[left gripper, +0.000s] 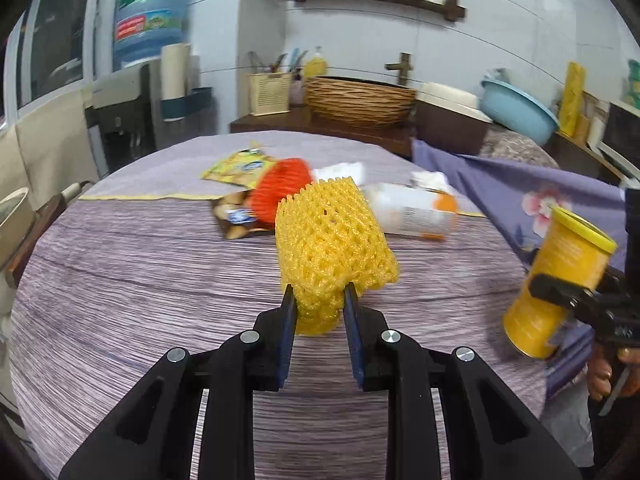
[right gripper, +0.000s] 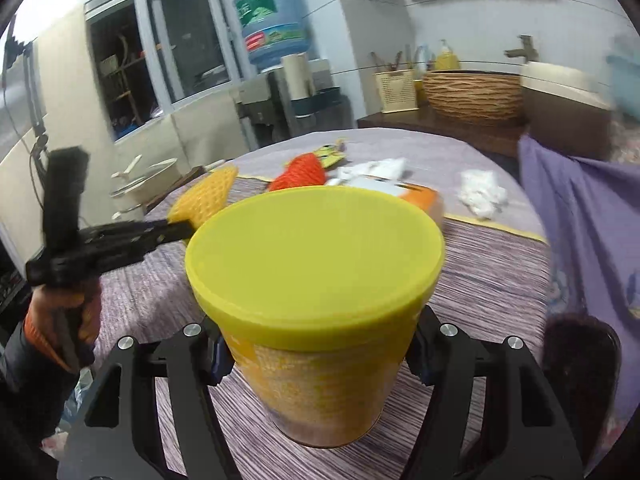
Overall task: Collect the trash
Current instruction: 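Carry both items to the bin and release the yellow can from the right tool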
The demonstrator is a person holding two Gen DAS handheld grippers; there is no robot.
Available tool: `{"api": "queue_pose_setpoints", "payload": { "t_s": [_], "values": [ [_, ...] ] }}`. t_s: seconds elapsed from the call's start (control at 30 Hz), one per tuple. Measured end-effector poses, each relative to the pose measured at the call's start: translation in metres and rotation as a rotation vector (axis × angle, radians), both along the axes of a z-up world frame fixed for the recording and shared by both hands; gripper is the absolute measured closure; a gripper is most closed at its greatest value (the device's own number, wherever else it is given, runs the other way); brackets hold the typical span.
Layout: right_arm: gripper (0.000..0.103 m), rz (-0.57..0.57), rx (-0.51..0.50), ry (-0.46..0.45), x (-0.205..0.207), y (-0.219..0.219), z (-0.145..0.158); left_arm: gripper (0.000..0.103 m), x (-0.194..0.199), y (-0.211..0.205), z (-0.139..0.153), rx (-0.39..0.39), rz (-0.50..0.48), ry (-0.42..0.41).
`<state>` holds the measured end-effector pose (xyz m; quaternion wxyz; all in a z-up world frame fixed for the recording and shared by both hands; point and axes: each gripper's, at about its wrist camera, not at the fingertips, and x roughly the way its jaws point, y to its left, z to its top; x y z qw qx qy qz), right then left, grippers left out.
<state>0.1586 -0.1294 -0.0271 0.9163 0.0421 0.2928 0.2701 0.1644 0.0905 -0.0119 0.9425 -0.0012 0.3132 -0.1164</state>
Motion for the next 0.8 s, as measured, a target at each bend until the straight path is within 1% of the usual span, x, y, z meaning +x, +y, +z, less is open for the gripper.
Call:
{"api": "queue_pose_setpoints", "payload": {
  "t_s": [0.03,0.23,0.33,0.4,0.5,0.53,0.63,0.8],
  "values": [
    [0.037,-0.028,0.001,0.000,-0.003,-0.013,-0.001,0.079,-0.003,-0.008,0.000,-0.002,-0.012,-0.007],
    [0.037,-0.195,0.014,0.014,-0.019,-0.090,-0.011,0.079,-0.020,-0.087,0.009,-0.004,-0.152,-0.058],
    [0.037,-0.315,-0.026,0.024,-0.022,-0.129,-0.024,0.079,-0.019,-0.124,0.007,-0.038,-0.229,-0.048],
    [0.037,-0.405,-0.070,0.049,-0.019,-0.157,-0.039,0.079,-0.018,-0.152,0.006,-0.045,-0.284,-0.039],
    [0.037,-0.497,-0.092,0.113,-0.012,-0.191,-0.067,0.079,-0.019,-0.189,0.002,-0.032,-0.356,-0.035],
    [0.037,-0.517,-0.093,0.131,-0.008,-0.197,-0.076,0.079,-0.018,-0.204,-0.001,-0.023,-0.383,-0.031],
    [0.037,-0.567,-0.101,0.204,0.004,-0.221,-0.109,0.079,-0.014,-0.231,-0.011,-0.025,-0.436,0.001],
    [0.037,-0.609,-0.126,0.326,0.028,-0.246,-0.167,0.079,-0.012,-0.272,-0.037,-0.001,-0.493,0.056]
  ]
}}
